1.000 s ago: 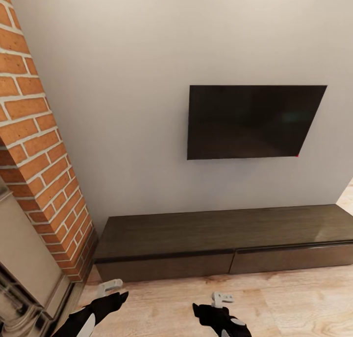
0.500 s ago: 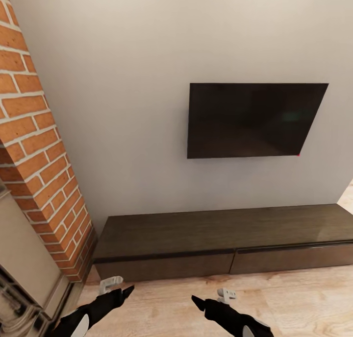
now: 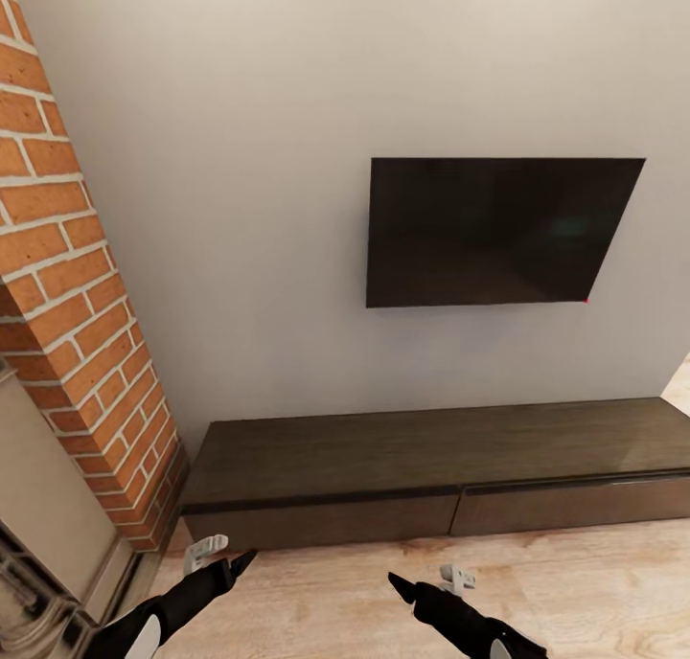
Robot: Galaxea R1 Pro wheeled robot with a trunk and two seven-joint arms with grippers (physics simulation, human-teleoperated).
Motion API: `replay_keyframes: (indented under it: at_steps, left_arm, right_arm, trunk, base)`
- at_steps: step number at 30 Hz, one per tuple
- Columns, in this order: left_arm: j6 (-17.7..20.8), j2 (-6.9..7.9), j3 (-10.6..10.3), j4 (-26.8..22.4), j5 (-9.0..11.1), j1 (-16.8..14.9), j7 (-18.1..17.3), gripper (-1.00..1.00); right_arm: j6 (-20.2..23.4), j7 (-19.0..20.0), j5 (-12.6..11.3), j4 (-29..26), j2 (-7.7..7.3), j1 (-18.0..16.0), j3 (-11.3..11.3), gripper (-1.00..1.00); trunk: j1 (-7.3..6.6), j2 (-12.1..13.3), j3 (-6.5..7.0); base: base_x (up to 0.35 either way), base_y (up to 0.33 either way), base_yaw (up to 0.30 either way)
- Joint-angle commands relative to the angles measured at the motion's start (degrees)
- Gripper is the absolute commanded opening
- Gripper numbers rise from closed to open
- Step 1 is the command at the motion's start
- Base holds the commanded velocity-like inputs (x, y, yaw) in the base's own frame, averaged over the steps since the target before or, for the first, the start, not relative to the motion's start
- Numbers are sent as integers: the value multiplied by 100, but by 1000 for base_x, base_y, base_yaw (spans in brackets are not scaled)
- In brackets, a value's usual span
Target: Place each of the two pumpkins and all three candles from the living room inside a cabinet in the living room (use any cabinet), then make sure every cabinet is closed, and position the cauldron so it is next to a table in the living room.
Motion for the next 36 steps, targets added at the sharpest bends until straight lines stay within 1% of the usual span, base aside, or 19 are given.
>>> replay_keyframes:
  at_steps: [1,10,20,26,32,36]
  left_arm:
    - [59,-1,32,-2,51,-1,-34,100]
    - [32,0,56,2,52,5,-49,100]
    - [25,0,57,0,51,3,-70,100]
    - [26,0,58,11,46,3,-248,100]
    - [25,4,63,20,45,4,-301,100]
    - [28,12,65,19,48,4,-312,100]
  right_arm:
    - [39,1,-60,9,-5,-2,-20,100]
    - [31,7,-62,105,-5,-2,-94,100]
    - [32,7,-63,182,15,-2,-100,100]
    - [30,11,-66,243,21,-2,-111,100]
    - [30,9,-71,275,21,-2,-121,100]
    - [30,9,-99,427,18,-2,-169,100]
  trunk:
    - [24,-48,-27]
    - [221,-409,-188]
    - [441,-810,-368]
    - [573,-1051,-476]
    - [705,-1292,-583]
    - [792,-1452,-655]
  base:
    - [0,0,0]
    - [0,0,0]
    - [0,0,0]
    - [0,0,0]
    - [0,0,0]
    - [0,0,0]
